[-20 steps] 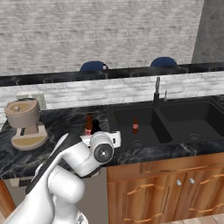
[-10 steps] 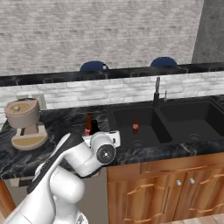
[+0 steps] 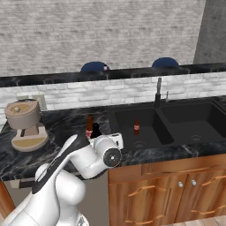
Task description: Place the large bottle from the dining counter next to the other large bottle outside the sink, and place the small bottle from the dining counter next to the other small bottle inside the sink.
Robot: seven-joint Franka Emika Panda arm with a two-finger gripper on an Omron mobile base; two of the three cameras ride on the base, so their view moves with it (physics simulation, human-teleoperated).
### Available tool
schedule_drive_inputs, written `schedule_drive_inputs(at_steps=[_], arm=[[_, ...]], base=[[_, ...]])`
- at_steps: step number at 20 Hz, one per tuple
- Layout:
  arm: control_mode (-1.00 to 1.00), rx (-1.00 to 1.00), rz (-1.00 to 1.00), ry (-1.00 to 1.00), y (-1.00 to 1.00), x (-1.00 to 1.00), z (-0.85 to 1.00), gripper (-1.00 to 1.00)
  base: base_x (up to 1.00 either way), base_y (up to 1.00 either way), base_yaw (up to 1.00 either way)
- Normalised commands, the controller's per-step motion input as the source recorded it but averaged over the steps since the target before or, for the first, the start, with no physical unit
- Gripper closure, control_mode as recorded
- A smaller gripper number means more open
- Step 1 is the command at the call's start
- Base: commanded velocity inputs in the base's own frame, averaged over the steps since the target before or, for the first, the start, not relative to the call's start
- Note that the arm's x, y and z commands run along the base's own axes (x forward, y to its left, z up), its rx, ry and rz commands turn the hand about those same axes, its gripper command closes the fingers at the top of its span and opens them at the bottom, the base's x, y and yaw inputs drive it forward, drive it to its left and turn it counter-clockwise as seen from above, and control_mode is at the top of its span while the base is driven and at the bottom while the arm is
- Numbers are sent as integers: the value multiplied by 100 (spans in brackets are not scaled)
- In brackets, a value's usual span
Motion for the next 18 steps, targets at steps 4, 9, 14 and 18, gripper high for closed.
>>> schedule_drive_inputs(at_steps=[4,9,14,18], arm=[[-100,0,0,-6,18,18,-30,100],[-100,0,0,-7,20,26,-22,100],[-100,0,0,-5,28,26,-34,100],[-100,0,0,-2,25,19,-44,100]], base=[[0,0,0],[0,0,0],[0,0,0],[0,0,0]])
